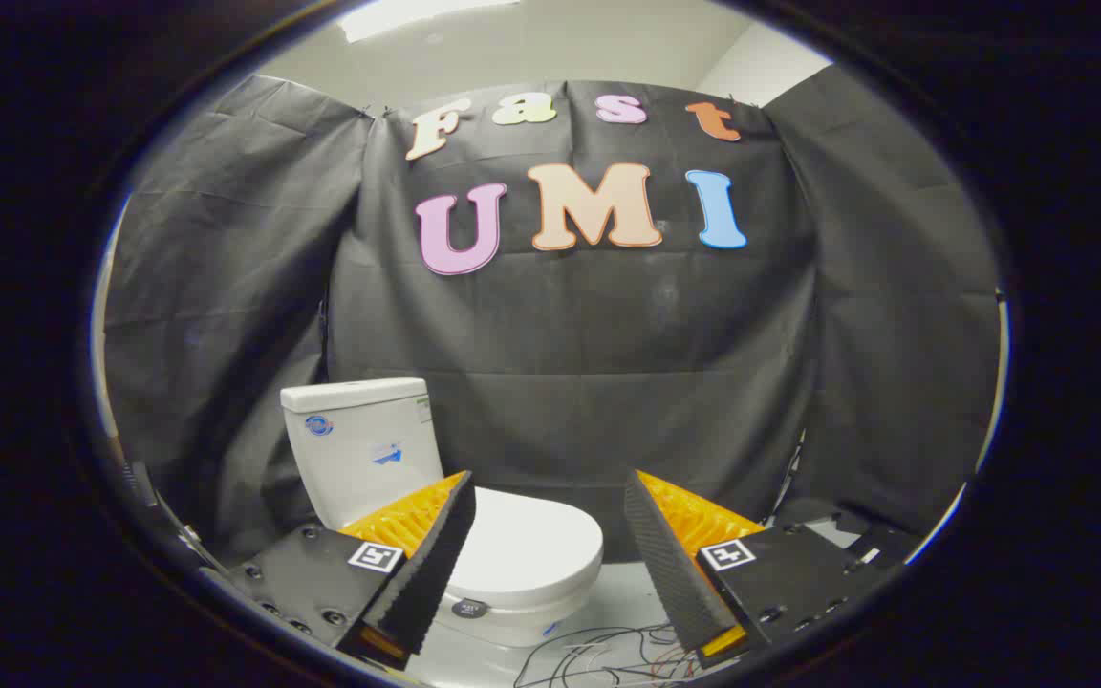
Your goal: Open the toilet lid.
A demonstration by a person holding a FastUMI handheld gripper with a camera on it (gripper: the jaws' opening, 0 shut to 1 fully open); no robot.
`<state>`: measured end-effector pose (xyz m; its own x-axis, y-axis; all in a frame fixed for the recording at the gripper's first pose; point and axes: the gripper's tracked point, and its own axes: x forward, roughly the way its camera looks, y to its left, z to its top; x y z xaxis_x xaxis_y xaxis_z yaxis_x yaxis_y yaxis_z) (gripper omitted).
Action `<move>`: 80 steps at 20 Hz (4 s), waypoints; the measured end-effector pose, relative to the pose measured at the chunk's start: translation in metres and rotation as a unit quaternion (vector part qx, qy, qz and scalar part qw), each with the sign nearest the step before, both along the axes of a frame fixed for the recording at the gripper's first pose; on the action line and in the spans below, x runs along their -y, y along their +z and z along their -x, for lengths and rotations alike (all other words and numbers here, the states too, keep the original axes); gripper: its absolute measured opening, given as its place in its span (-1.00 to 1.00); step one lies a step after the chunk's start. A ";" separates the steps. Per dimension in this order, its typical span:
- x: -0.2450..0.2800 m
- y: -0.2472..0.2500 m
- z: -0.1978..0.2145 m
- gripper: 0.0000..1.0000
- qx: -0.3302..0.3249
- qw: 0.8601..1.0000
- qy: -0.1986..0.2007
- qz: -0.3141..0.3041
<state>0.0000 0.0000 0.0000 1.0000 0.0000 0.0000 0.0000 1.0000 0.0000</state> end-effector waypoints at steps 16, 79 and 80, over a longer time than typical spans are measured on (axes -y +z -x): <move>0.000 0.000 0.000 0.94 0.000 1.000 0.000 0.000; -0.093 0.033 -0.115 0.47 0.125 0.971 -0.153 -0.136; -0.098 0.030 -0.116 0.45 0.129 0.968 -0.147 -0.157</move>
